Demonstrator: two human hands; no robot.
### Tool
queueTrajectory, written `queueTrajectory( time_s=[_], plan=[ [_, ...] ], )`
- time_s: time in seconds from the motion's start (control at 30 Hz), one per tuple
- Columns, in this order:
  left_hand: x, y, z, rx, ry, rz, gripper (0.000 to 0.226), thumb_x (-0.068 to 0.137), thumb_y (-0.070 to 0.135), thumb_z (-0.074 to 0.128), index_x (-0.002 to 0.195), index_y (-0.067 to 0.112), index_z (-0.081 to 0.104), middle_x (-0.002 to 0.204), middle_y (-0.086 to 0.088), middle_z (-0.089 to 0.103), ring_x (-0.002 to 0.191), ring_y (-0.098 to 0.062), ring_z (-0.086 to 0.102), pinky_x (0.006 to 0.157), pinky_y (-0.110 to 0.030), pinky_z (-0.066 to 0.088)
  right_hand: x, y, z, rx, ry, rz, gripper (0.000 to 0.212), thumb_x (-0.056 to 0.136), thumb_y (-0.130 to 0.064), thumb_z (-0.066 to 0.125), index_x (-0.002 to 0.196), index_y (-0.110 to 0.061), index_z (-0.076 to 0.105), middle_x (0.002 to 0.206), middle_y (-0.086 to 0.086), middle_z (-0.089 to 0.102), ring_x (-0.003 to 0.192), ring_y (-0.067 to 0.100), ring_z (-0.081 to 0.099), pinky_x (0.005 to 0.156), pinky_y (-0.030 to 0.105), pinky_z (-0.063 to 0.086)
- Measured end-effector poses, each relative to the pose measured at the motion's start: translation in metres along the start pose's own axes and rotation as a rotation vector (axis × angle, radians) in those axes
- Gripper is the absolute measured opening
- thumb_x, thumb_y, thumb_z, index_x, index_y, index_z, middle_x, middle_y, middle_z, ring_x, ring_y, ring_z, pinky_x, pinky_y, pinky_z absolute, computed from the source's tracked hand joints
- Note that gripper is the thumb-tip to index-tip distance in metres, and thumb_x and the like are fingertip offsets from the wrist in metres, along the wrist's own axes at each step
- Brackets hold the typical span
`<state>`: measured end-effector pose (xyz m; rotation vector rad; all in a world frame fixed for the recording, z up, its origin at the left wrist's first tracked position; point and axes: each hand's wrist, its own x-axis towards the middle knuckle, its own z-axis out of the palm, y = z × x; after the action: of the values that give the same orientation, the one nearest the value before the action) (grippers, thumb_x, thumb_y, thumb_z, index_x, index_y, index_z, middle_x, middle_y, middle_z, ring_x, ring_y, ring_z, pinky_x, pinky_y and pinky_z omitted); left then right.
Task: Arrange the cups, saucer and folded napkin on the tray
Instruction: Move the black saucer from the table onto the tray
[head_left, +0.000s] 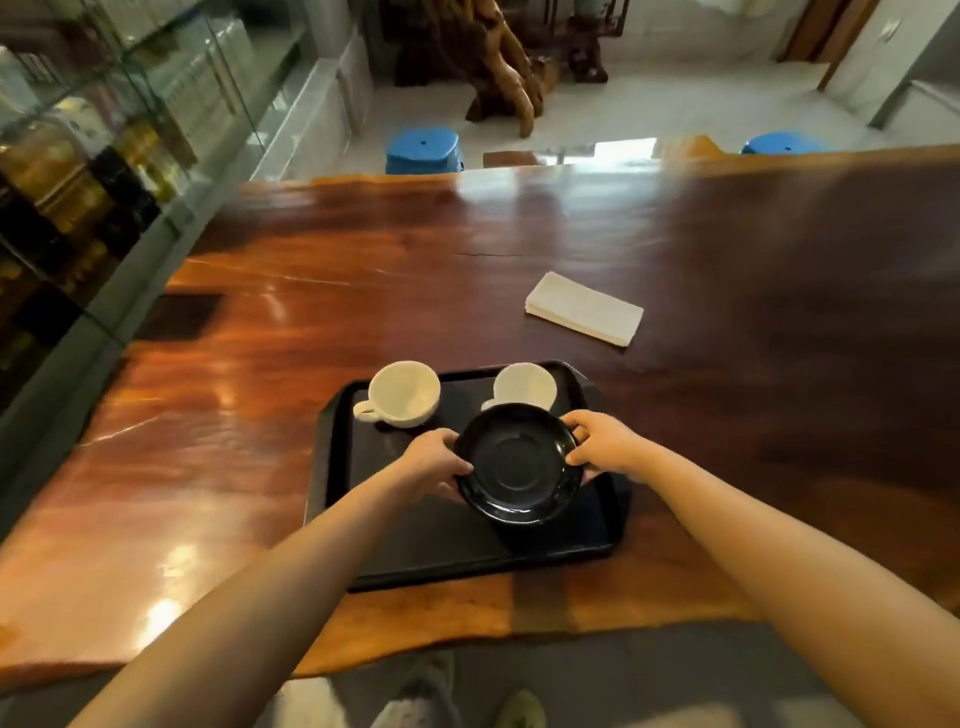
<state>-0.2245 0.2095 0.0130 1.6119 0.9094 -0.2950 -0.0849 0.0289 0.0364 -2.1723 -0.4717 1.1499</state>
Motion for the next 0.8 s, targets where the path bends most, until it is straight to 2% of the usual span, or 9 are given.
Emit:
queueTrajectory(
  time_s=[0.1,0.23,0.27,0.37,0.47,0.6,0.8],
  plan=[
    [0.007,-0.02,0.02,0.023,-0.018,-0.057,0.036,0.083,-0.008,0.058,0.117,0.002,0.051,0.082,-0.007,0.057,0.059,-0.018,0.061,0.037,-0.027,0.054,0.003,0.028,0.01,0.026,0.0,0.061,0.053,0.082,0.015,0.053,0.129,-0.01,0.048,0.079,0.002,0.057,0.067,0.014,0.063,0.048,0.024,0.057],
    [0.021,-0.033,0.035,0.02,-0.022,-0.132,0.04,0.083,-0.006,0.06,0.12,0.006,0.049,0.108,-0.014,0.057,0.078,-0.026,0.062,0.058,-0.041,0.059,0.015,0.049,0.018,0.033,0.027,0.108,0.053,0.082,0.014,0.053,0.128,-0.013,0.05,0.08,0.0,0.056,0.07,0.014,0.061,0.047,0.024,0.055],
    [0.024,-0.035,0.038,0.022,-0.019,-0.146,0.04,0.083,-0.006,0.06,0.12,0.007,0.049,0.112,-0.014,0.055,0.081,-0.027,0.062,0.059,-0.042,0.059,0.019,0.053,0.02,0.034,0.039,0.12,0.053,0.083,0.014,0.053,0.128,-0.014,0.05,0.08,0.0,0.055,0.071,0.015,0.061,0.047,0.025,0.055],
    [0.031,-0.038,0.046,0.061,-0.005,-0.15,0.037,0.082,-0.006,0.06,0.114,0.01,0.05,0.111,-0.011,0.053,0.084,-0.027,0.06,0.044,-0.033,0.057,0.03,0.061,0.025,0.047,0.087,0.15,0.053,0.084,0.013,0.048,0.128,-0.016,0.051,0.082,0.0,0.055,0.079,0.023,0.062,0.049,0.029,0.055],
    [0.037,-0.04,0.05,0.135,0.009,-0.112,0.037,0.08,-0.004,0.062,0.112,0.01,0.052,0.107,-0.01,0.055,0.081,-0.024,0.061,0.034,-0.023,0.051,0.038,0.067,0.029,0.046,0.136,0.167,0.051,0.084,0.009,0.042,0.126,-0.017,0.053,0.098,0.009,0.062,0.09,0.031,0.064,0.061,0.04,0.059],
    [0.046,-0.039,0.05,0.188,0.009,-0.085,0.036,0.078,-0.002,0.061,0.108,0.015,0.051,0.104,-0.007,0.055,0.082,-0.025,0.061,0.036,-0.022,0.052,0.046,0.067,0.033,-0.001,0.181,0.182,0.05,0.085,0.004,0.042,0.128,-0.018,0.051,0.119,0.013,0.059,0.096,0.033,0.062,0.072,0.044,0.059],
    [0.053,-0.034,0.051,0.305,-0.021,-0.086,0.045,0.079,0.001,0.063,0.115,0.017,0.042,0.11,-0.007,0.052,0.092,-0.03,0.064,0.043,-0.026,0.056,0.05,0.064,0.034,-0.116,0.192,0.19,0.049,0.087,-0.002,0.043,0.133,-0.018,0.047,0.124,0.014,0.057,0.101,0.033,0.06,0.079,0.044,0.057]
  ],
)
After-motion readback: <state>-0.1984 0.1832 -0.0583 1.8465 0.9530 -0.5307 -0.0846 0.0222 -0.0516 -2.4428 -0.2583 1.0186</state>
